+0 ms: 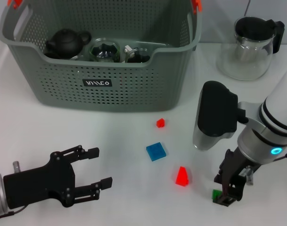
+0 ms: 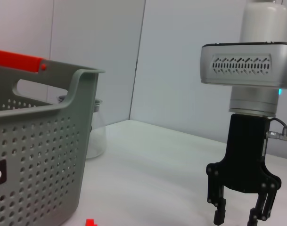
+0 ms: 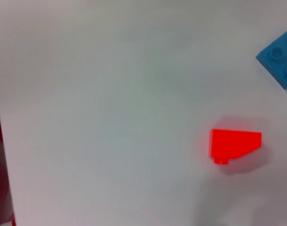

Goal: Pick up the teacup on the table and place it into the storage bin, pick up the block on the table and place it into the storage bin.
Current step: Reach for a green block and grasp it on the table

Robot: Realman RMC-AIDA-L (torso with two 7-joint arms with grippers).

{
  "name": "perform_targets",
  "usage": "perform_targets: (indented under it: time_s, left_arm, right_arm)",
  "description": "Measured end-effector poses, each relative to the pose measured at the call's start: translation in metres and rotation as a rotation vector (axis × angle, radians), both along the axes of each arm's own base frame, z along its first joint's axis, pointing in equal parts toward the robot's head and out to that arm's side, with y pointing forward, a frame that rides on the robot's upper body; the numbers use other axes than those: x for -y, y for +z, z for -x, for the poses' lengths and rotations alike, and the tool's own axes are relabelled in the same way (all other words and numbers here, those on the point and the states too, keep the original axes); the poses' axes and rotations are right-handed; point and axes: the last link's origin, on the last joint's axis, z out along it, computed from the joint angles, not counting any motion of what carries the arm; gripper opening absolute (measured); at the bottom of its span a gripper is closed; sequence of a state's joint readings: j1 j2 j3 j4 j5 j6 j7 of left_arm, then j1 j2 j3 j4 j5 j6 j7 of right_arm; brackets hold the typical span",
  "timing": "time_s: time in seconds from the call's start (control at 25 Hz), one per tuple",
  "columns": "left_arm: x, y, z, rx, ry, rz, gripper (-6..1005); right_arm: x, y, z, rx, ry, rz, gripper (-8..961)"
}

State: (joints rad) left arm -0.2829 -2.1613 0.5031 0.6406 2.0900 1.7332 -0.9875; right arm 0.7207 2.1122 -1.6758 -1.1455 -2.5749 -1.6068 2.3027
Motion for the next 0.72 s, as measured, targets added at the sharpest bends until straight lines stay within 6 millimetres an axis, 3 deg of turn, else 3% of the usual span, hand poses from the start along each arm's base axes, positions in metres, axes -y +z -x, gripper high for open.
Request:
perform_targets:
  time_s: [0.72]
  left_arm:
    - [0.0004, -0.0021, -0.0004, 0.008, 0.005, 0.009, 798]
  right_arm:
    - [0.005, -0.0102, -0.0039, 0.026, 0.016, -0.003, 511]
